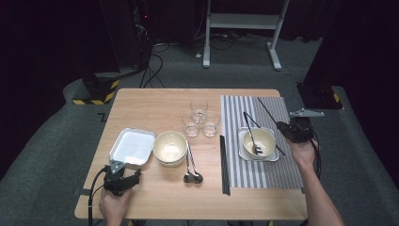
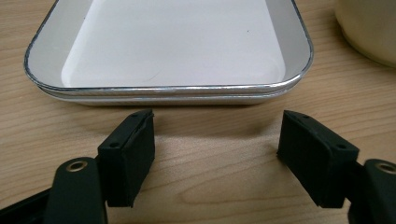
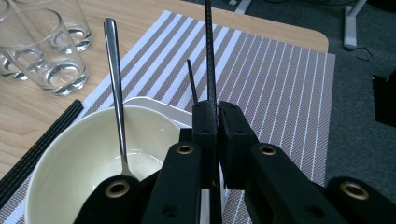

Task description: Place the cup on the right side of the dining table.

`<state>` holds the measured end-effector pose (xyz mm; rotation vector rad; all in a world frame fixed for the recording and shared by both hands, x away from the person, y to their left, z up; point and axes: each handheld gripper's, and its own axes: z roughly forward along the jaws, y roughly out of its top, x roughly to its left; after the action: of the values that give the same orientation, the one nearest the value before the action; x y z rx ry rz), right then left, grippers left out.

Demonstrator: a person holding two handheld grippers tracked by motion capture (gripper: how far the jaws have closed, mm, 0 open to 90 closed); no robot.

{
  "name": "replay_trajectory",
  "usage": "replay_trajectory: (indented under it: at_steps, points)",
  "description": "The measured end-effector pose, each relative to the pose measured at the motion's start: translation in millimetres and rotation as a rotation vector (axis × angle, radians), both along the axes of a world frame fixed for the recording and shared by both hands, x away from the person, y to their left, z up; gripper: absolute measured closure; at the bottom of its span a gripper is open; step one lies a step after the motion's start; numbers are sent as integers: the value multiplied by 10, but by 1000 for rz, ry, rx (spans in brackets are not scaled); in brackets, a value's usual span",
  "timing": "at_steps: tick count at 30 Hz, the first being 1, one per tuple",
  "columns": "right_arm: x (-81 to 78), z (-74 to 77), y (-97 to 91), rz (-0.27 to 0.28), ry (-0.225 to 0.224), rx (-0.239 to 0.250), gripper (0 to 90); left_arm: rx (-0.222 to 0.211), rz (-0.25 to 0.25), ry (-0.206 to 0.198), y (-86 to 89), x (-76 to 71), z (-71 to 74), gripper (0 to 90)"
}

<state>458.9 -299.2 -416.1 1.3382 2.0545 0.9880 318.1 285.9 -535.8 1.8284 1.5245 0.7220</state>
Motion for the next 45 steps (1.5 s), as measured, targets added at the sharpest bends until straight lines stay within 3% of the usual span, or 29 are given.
replay_trajectory:
  at_steps: [6, 45]
  points:
    - [73, -34, 20, 8, 13, -22, 861, 0, 0, 1, 0, 0, 1, 272]
    - [392, -404, -26, 48, 113, -53, 860, 1, 5, 0, -3, 2, 0, 273]
